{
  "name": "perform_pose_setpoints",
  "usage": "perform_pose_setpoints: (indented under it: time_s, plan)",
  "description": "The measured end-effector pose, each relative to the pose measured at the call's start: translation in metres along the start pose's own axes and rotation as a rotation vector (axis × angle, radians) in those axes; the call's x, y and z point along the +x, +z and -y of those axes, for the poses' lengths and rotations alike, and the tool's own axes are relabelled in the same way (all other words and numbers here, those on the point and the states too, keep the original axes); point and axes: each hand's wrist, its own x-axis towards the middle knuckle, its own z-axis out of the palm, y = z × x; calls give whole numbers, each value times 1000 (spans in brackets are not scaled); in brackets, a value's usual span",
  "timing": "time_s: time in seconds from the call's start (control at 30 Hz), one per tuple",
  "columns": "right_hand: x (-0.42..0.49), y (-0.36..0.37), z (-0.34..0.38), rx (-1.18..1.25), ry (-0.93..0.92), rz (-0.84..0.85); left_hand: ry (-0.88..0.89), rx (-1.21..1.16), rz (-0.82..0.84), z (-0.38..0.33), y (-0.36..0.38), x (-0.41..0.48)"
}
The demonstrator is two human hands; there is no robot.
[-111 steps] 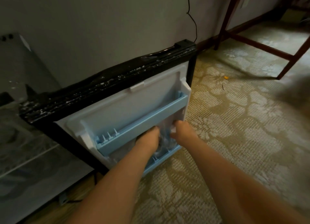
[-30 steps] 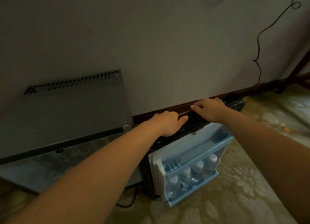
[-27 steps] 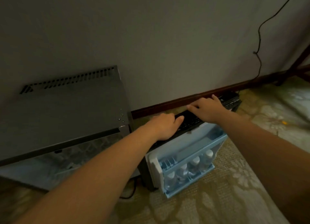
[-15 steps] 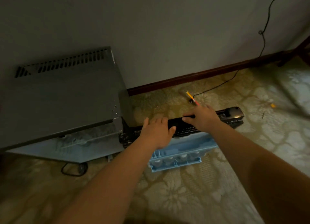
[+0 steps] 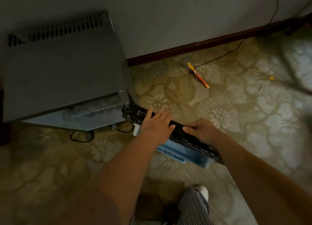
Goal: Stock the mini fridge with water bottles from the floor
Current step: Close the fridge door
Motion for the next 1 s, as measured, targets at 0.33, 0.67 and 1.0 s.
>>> perform_pose_setpoints:
  time_s: [0.33,0.67,1.0]
  plan:
    - [-43,74,14,79,-24,143,100,23,-47,26,36,-49]
    - [-67,167,51,160,43,48,206,-180,-133,80,62,-113]
    - [-58,237,121,354,112,18,-344,-677,-178,168,128,-189]
